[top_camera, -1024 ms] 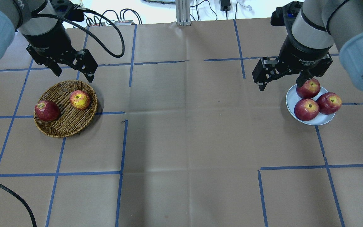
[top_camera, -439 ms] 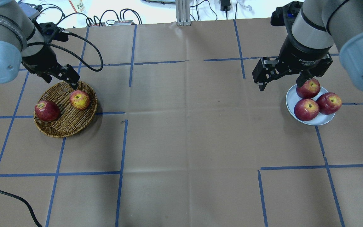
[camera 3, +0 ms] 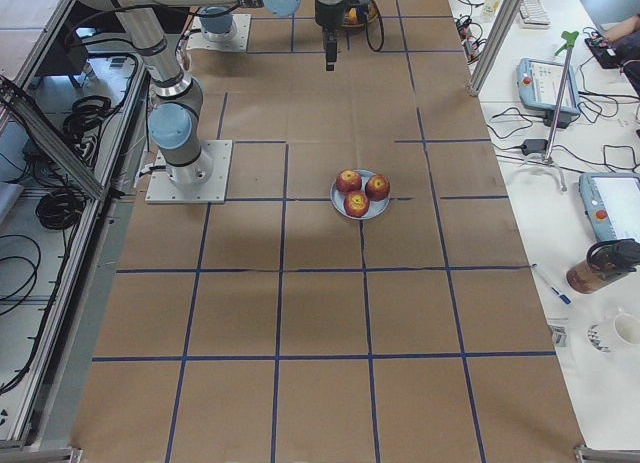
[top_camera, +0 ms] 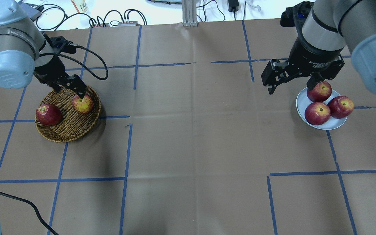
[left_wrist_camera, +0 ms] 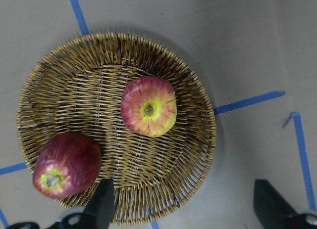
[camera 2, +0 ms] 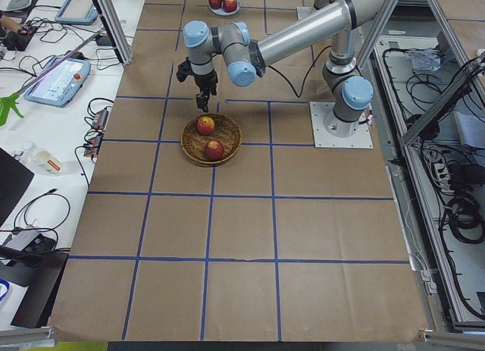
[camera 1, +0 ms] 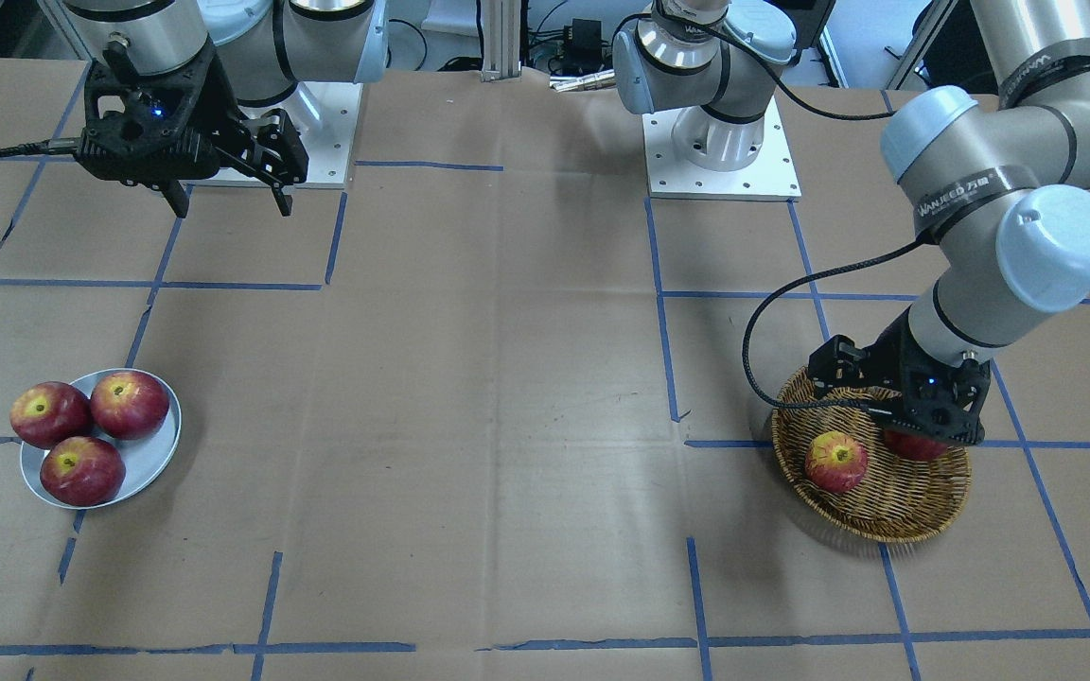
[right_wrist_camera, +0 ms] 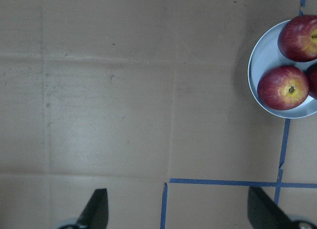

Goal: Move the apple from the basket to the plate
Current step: 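Lower the left gripper over the yellow-red apple in the basket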

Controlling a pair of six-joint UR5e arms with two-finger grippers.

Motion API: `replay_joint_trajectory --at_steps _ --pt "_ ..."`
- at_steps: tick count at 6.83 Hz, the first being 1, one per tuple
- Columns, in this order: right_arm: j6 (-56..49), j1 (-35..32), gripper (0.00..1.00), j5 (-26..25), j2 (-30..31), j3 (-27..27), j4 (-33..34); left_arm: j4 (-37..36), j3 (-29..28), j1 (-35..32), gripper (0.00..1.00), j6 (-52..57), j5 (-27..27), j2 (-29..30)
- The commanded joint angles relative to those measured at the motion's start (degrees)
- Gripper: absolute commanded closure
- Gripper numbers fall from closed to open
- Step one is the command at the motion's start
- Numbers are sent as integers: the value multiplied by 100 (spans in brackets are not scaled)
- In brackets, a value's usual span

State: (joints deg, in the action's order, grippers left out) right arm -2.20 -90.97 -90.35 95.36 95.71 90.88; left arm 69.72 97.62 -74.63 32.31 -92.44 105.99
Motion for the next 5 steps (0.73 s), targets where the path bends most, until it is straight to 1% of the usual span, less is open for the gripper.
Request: replay_joint_trajectory --at_steps 1,2,3,5 --pt "0 0 0 -8 0 0 0 -482 64 132 2 309 24 385" --pt "0 0 0 0 0 0 0 -929 91 167 2 537 16 622" --pt "0 0 0 0 0 0 0 -1003 91 168 2 548 16 781" --pt "0 0 0 0 0 0 0 -1013 100 168 2 513 24 896"
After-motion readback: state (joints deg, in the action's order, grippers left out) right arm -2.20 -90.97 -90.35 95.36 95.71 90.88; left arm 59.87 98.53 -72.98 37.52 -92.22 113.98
